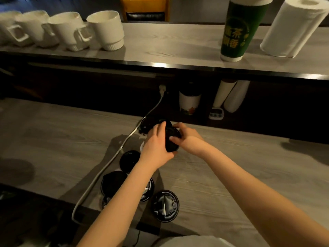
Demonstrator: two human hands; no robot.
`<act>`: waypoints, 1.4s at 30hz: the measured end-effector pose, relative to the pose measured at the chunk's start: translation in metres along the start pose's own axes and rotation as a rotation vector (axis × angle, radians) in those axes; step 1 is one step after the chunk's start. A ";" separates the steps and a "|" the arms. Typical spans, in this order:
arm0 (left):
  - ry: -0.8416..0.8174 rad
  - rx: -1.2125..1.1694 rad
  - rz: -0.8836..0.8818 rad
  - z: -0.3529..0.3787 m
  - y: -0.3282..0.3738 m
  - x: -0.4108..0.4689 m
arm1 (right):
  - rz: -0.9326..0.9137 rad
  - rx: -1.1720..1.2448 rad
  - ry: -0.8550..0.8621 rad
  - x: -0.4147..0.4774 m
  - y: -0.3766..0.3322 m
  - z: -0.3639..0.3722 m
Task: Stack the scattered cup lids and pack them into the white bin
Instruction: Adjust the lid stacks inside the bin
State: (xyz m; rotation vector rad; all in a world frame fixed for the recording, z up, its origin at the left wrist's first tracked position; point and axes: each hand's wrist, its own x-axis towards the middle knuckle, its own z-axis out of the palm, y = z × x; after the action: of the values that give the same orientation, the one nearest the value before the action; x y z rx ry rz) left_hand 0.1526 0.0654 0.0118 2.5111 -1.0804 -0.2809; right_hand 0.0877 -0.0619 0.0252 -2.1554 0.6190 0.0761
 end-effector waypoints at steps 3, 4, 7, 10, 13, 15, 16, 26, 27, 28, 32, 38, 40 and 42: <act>-0.009 -0.034 0.012 0.003 0.001 -0.003 | 0.026 0.038 -0.007 0.004 0.007 -0.003; -0.026 -0.051 0.018 0.004 -0.001 -0.004 | 0.039 0.056 -0.007 0.004 0.010 -0.005; -0.086 -0.046 -0.049 0.004 -0.017 -0.003 | 0.078 0.078 0.064 0.004 0.024 -0.009; -0.127 0.079 -0.192 0.006 -0.048 0.011 | 0.111 0.092 0.148 0.001 0.041 -0.016; -0.223 0.140 -0.279 0.016 -0.068 0.020 | 0.165 0.148 0.183 -0.003 0.056 -0.018; -0.285 0.179 -0.297 0.026 -0.069 0.021 | 0.196 0.171 0.187 -0.008 0.064 -0.016; -0.294 0.189 -0.304 0.030 -0.068 0.022 | 0.206 0.179 0.188 -0.010 0.067 -0.015; -0.135 0.137 -0.230 0.029 -0.041 0.022 | 0.245 0.245 0.246 -0.026 0.079 -0.026; -0.126 0.126 -0.212 0.026 -0.033 0.022 | 0.251 0.275 0.262 -0.029 0.079 -0.029; -0.122 0.117 -0.194 0.022 -0.023 0.022 | 0.257 0.303 0.283 -0.032 0.079 -0.033; -0.127 0.031 -0.105 0.005 0.025 0.022 | 0.244 0.379 0.374 -0.051 0.085 -0.056; -0.096 -0.037 0.061 0.005 0.106 0.017 | 0.224 0.382 0.516 -0.100 0.116 -0.107; -0.083 -0.062 0.094 0.013 0.134 0.014 | 0.226 0.389 0.556 -0.122 0.133 -0.126; -0.077 -0.071 0.133 0.023 0.165 0.009 | 0.225 0.408 0.602 -0.147 0.151 -0.147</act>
State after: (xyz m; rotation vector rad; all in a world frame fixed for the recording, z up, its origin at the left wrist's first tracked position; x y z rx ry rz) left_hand 0.0435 -0.0514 0.0610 2.3704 -1.2397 -0.3743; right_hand -0.1337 -0.1905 0.0450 -1.6905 1.1115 -0.5507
